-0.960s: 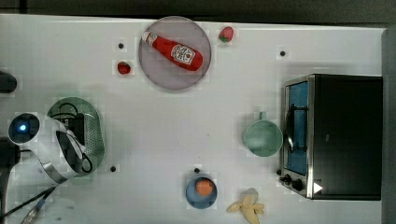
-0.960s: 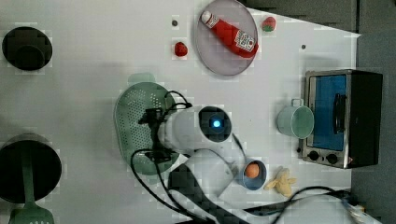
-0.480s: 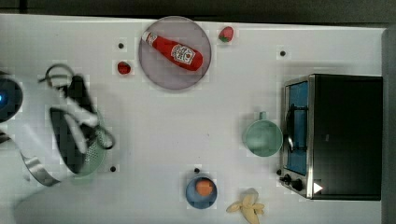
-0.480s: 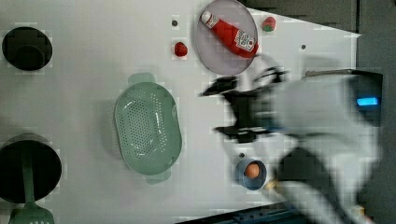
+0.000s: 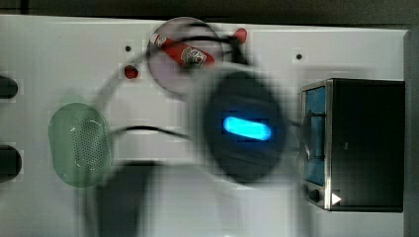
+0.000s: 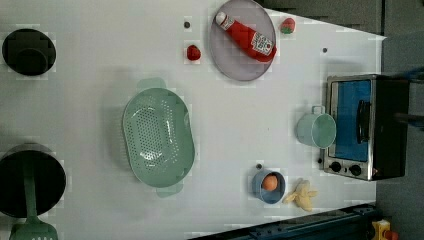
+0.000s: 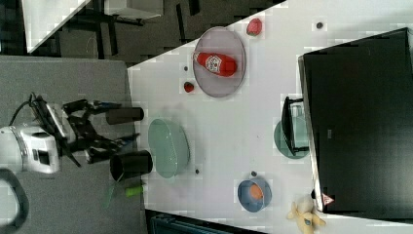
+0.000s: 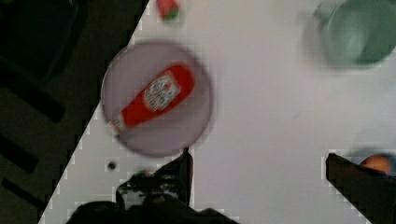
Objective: Drag strainer right to left.
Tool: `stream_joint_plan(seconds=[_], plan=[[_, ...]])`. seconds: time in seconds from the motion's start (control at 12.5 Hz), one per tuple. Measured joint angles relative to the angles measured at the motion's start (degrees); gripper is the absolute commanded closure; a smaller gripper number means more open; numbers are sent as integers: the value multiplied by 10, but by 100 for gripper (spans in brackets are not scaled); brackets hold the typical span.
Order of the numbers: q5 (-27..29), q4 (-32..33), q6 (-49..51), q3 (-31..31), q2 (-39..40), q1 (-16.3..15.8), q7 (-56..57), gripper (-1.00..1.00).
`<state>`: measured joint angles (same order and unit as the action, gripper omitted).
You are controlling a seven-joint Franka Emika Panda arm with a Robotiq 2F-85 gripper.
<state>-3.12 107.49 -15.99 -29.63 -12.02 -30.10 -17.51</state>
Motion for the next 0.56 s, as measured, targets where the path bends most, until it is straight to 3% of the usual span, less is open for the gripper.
stream_joint_plan(seconds=[0.16, 0.32, 0.56], plan=[[-54, 11, 9, -60, -19, 21, 84, -100], [-52, 30, 15, -89, -18, 46, 139, -100], [-54, 35, 26, -90, -9, 33, 187, -100]])
